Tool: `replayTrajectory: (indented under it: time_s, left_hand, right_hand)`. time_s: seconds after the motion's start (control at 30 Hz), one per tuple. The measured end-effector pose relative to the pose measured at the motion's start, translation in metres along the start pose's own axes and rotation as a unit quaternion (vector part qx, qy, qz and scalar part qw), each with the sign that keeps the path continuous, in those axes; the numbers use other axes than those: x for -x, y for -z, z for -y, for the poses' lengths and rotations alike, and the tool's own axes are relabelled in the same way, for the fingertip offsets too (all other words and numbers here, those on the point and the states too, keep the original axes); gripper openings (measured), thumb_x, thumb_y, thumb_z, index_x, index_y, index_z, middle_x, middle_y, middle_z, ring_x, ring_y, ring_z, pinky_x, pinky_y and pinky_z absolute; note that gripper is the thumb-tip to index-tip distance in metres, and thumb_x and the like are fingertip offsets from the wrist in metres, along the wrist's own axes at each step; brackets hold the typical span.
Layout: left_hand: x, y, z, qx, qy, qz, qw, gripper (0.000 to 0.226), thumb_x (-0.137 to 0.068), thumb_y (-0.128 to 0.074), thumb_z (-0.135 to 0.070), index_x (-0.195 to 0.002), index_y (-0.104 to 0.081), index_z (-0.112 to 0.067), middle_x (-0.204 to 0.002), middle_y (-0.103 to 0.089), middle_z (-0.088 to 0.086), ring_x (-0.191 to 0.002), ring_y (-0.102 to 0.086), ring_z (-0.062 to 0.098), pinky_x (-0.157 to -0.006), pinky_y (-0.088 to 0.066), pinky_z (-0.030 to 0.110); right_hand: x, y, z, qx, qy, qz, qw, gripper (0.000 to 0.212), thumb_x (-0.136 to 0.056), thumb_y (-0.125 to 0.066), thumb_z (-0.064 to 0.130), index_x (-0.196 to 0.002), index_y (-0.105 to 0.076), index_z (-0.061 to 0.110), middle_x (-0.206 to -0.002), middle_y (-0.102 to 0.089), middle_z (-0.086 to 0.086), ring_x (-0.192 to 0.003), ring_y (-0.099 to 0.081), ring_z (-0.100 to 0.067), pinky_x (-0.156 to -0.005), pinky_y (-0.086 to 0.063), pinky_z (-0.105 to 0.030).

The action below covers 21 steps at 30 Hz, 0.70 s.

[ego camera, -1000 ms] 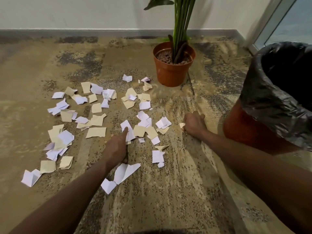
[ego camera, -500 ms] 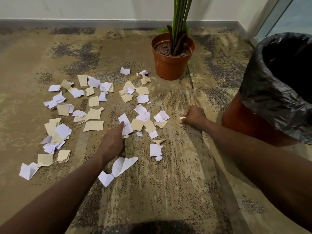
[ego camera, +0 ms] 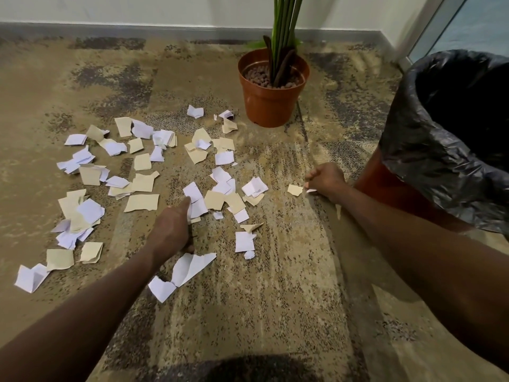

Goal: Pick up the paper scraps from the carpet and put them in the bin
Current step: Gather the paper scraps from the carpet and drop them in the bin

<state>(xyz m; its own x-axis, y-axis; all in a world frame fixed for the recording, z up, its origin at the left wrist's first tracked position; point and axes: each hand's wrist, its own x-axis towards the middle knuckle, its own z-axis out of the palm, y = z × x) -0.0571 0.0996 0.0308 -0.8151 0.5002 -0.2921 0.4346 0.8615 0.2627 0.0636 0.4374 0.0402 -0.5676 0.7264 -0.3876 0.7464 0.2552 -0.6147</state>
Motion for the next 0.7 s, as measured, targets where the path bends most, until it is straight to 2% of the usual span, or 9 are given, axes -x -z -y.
replayTrajectory:
  time_s: [0.07,0.17,0.23,0.4,0.57,0.63,0.7]
  left_hand:
    - [-0.001,-0.001,0.0,0.0,-0.003,-0.002,1.0,0.072,-0.088,-0.043,0.013,-0.153,-0.027,-0.013,-0.126,-0.057,0.03,-0.109,-0.059,0.043,-0.085,-0.049,0.043]
    - [-0.002,0.0,0.0,-0.008,-0.005,0.002,1.0,0.073,-0.087,-0.046,0.013,-0.153,-0.027,-0.011,-0.126,-0.057,0.03,-0.11,-0.058,0.043,-0.086,-0.049,0.042]
    - [-0.001,0.001,-0.001,-0.009,-0.009,0.005,1.0,0.075,-0.086,-0.048,0.013,-0.153,-0.026,-0.011,-0.126,-0.058,0.03,-0.11,-0.059,0.042,-0.085,-0.049,0.041]
    - [-0.003,-0.002,0.002,0.005,-0.008,0.0,1.0,0.075,-0.085,-0.046,0.014,-0.153,-0.028,-0.012,-0.13,-0.056,0.03,-0.113,-0.057,0.043,-0.088,-0.048,0.042]
    - [-0.006,-0.004,0.004,0.006,-0.011,-0.012,1.0,0.071,-0.088,-0.041,0.013,-0.152,-0.029,-0.012,-0.129,-0.057,0.029,-0.113,-0.057,0.042,-0.088,-0.049,0.041]
    - [-0.006,-0.004,0.004,0.005,-0.011,-0.016,1.0,0.07,-0.088,-0.04,0.013,-0.152,-0.03,-0.012,-0.131,-0.056,0.028,-0.114,-0.057,0.042,-0.089,-0.048,0.041]
    - [-0.007,-0.005,0.004,-0.004,-0.013,-0.012,1.0,0.069,-0.088,-0.038,0.012,-0.153,-0.028,-0.012,-0.131,-0.055,0.029,-0.115,-0.056,0.042,-0.089,-0.048,0.042]
  right_hand:
    - [0.001,-0.003,0.004,-0.017,0.037,-0.026,0.999,0.036,-0.078,-0.076,-0.001,-0.113,-0.071,0.005,-0.12,-0.067,-0.012,-0.101,-0.061,-0.018,-0.076,-0.05,-0.025]
    - [-0.002,-0.008,0.011,-0.015,0.053,-0.033,0.998,0.054,-0.074,-0.082,0.005,-0.125,-0.065,0.005,-0.129,-0.062,-0.014,-0.114,-0.058,-0.025,-0.079,-0.044,-0.024]
    - [-0.003,-0.01,0.015,0.016,0.061,-0.026,0.998,0.057,-0.072,-0.085,0.008,-0.125,-0.064,0.002,-0.128,-0.063,-0.016,-0.117,-0.058,-0.028,-0.081,-0.045,-0.026]
    - [0.002,-0.018,0.017,0.146,0.107,0.008,0.983,0.043,-0.069,-0.087,0.013,-0.104,-0.07,-0.006,-0.109,-0.07,-0.019,-0.103,-0.065,-0.031,-0.079,-0.052,-0.035]
    - [0.005,-0.024,0.015,0.188,0.143,0.017,0.972,0.033,-0.071,-0.086,0.011,-0.097,-0.073,-0.004,-0.099,-0.072,-0.02,-0.096,-0.068,-0.03,-0.081,-0.055,-0.037]
    - [0.005,-0.026,0.014,0.195,0.148,0.013,0.97,0.03,-0.072,-0.085,0.011,-0.095,-0.072,-0.003,-0.096,-0.072,-0.02,-0.093,-0.069,-0.029,-0.076,-0.054,-0.033]
    - [0.005,-0.027,0.015,0.206,0.146,0.013,0.968,0.031,-0.073,-0.084,0.012,-0.096,-0.07,-0.003,-0.099,-0.071,-0.02,-0.093,-0.067,-0.03,-0.071,-0.047,-0.028]
